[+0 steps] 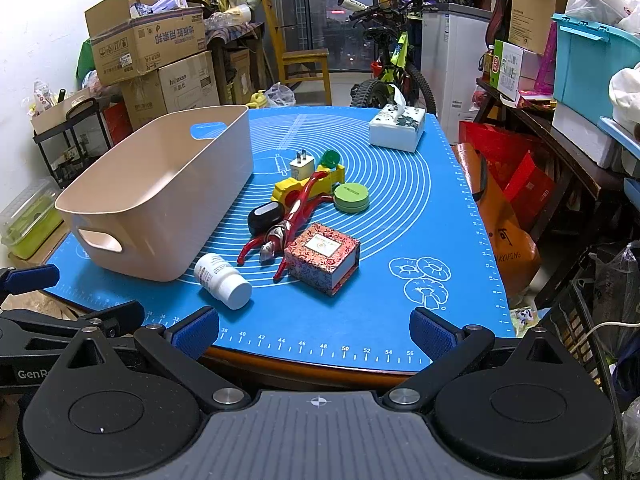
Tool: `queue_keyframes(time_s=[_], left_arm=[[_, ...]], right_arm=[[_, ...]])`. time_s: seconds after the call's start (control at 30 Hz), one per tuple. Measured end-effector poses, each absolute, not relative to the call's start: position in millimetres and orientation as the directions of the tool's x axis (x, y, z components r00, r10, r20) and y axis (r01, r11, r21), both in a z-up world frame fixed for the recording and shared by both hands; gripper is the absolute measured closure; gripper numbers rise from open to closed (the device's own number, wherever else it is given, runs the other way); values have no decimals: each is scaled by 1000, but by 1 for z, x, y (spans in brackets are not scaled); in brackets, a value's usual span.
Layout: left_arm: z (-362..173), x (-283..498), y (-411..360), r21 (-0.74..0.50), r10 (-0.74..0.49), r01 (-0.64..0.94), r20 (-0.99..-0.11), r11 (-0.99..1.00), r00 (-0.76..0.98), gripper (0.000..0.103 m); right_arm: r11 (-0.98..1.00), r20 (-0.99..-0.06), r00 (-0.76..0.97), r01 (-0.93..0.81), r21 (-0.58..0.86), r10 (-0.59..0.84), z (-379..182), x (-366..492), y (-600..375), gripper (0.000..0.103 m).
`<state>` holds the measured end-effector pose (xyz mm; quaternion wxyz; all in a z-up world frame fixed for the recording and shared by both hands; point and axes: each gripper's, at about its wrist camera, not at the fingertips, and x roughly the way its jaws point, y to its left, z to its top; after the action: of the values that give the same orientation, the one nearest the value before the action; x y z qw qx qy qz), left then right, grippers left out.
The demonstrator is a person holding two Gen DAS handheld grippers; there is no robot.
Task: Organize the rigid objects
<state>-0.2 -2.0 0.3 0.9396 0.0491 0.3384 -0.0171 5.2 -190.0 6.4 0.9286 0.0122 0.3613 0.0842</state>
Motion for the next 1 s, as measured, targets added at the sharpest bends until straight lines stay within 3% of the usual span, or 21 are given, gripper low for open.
queue_keyframes(time_s=[1.0], left_arm=[[-2,1,-5,83,0,69,-635,994,772,1]], right_arm=[[985,-671,723,-151,80,165,6,6,-188,2]])
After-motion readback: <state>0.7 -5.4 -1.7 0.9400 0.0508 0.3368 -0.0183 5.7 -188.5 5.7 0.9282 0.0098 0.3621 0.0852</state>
